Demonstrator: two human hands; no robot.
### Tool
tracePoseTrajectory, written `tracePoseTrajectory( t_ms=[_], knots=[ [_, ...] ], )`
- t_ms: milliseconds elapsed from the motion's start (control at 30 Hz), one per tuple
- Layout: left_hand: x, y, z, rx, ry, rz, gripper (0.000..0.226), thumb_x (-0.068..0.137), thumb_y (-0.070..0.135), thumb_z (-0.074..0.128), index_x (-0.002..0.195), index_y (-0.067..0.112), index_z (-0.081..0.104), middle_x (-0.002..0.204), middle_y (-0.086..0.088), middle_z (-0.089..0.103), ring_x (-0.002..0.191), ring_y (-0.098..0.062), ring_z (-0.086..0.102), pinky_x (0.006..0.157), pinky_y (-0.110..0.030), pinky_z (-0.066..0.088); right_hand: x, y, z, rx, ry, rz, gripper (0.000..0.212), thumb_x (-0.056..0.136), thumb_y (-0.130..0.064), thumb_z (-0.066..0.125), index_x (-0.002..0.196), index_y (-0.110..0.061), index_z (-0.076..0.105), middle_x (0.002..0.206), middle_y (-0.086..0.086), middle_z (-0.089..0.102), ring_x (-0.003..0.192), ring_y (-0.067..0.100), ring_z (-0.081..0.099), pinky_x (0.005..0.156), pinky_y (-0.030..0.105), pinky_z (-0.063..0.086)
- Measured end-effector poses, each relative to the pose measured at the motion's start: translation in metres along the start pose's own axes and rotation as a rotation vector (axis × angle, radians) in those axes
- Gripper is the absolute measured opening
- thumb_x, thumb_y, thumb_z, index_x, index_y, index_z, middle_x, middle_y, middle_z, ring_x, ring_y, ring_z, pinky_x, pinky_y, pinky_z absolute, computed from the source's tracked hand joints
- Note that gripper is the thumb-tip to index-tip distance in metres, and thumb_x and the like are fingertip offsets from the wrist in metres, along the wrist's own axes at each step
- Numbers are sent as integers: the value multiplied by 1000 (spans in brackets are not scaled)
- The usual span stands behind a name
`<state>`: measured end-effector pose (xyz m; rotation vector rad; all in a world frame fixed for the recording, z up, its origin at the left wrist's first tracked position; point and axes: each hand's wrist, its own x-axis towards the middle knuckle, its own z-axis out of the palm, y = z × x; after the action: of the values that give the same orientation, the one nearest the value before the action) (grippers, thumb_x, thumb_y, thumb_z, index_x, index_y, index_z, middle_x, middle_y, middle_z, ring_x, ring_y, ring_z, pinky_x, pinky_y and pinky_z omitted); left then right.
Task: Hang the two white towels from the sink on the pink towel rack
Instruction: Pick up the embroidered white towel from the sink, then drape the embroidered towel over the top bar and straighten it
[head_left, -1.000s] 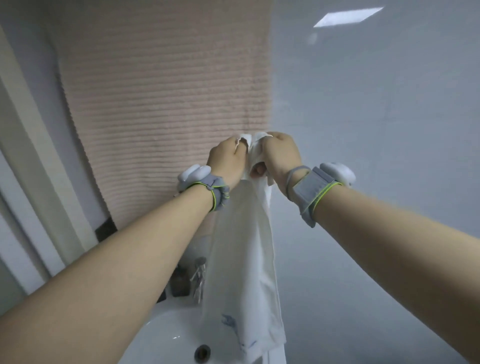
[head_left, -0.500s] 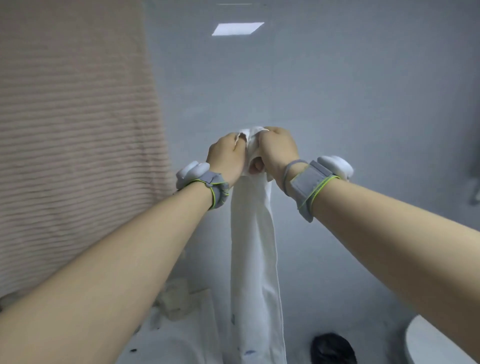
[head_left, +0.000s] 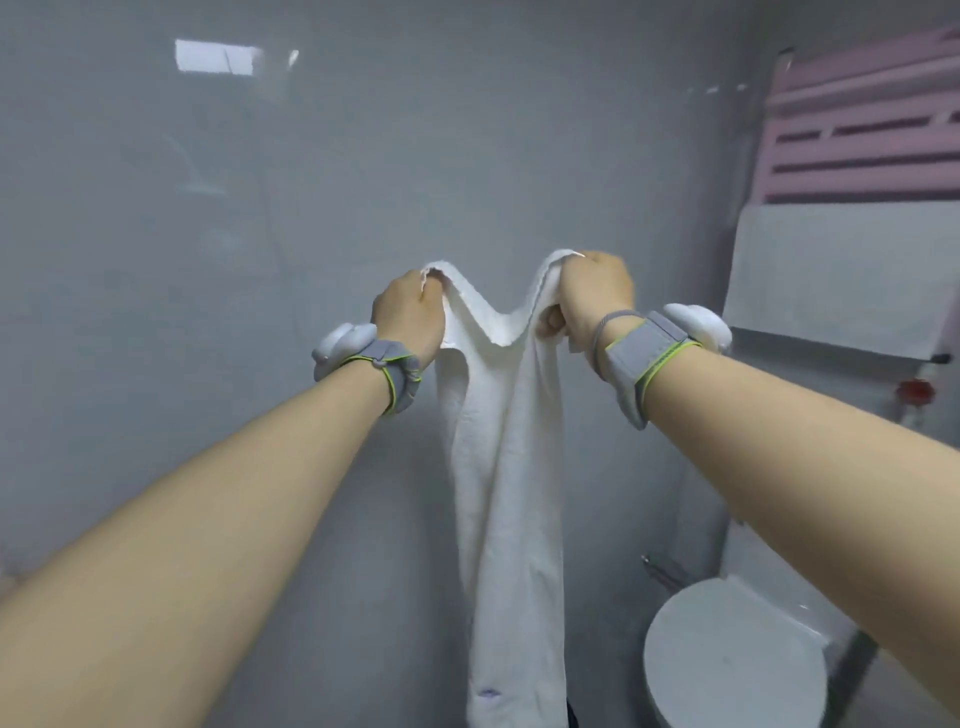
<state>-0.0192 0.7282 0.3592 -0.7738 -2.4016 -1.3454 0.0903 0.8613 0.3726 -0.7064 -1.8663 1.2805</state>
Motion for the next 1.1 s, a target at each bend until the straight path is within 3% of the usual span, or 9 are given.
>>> tracePoseTrajectory(
  t_ms=[133, 233, 300, 400, 500, 667, 867, 967, 1100],
  knots=[
    [26, 22, 62, -23, -7, -28, 44, 95, 35, 27, 92, 4, 59, 104, -27, 65, 95, -48, 62, 85, -51, 54, 58, 38, -75, -35, 64, 182, 21, 84, -5, 35, 76, -5, 54, 30, 3, 53, 30, 20, 54, 35, 17, 39],
    [43, 43, 104, -81, -21, -28, 48, 91, 38, 26, 85, 4, 58, 102, -29, 65, 93, -50, 61, 84, -53, 54, 86, 55, -120, -109, 138, 193, 25, 87, -1, 35, 91, 7, 58, 36, 3, 58, 37, 21, 58, 37, 21, 44],
    [50, 52, 120, -95, -32, -12, 51, 93, 36, 27, 89, -2, 60, 102, -31, 65, 93, -50, 61, 84, -53, 54, 93, 62, -134, -137, 167, 184, 28, 98, -7, 35, 111, 3, 57, 65, 11, 68, 35, 12, 53, 26, 13, 32],
    [65, 72, 157, -98, -80, 27, 47, 97, 31, 28, 91, -3, 60, 101, -30, 65, 91, -49, 62, 84, -51, 54, 108, 73, -168, -230, 262, 192, 32, 98, -4, 39, 122, 10, 57, 111, 24, 65, 88, 30, 65, 39, 13, 38],
    [80, 87, 191, -81, -132, 101, 39, 98, 28, 30, 82, 3, 56, 99, -30, 64, 89, -48, 62, 82, -50, 55, 123, 79, -193, -336, 302, 253, 19, 86, 7, 50, 98, 8, 64, 97, 22, 70, 107, 38, 63, 73, 33, 48],
    [115, 104, 245, -80, -210, 166, 47, 100, 33, 30, 97, -3, 61, 103, -28, 65, 95, -46, 61, 85, -47, 53, 163, 110, -220, -189, 502, 271, 32, 83, -18, 27, 81, -5, 57, 44, 11, 64, 82, 38, 66, 78, 40, 57],
    [161, 123, 299, -123, -275, 252, 46, 101, 32, 31, 101, -4, 60, 106, -27, 63, 99, -46, 58, 88, -45, 50, 188, 103, -235, -287, 635, 262, 23, 94, -8, 32, 85, -5, 53, 60, 7, 54, 80, 25, 46, 58, 22, 30],
    [185, 131, 325, -142, -300, 294, 46, 101, 34, 33, 97, -4, 59, 102, -27, 64, 96, -46, 59, 85, -45, 51, 210, 109, -240, -293, 723, 216, 33, 87, -17, 34, 84, 1, 61, 74, 18, 68, 83, 35, 61, 73, 32, 51],
    [212, 140, 359, -97, -306, 391, 40, 101, 33, 33, 90, 2, 55, 92, -21, 61, 92, -42, 55, 73, -37, 40, 231, 114, -252, -276, 863, 200, 32, 85, -13, 40, 90, 0, 69, 81, 21, 69, 80, 39, 63, 75, 38, 54]
  ],
)
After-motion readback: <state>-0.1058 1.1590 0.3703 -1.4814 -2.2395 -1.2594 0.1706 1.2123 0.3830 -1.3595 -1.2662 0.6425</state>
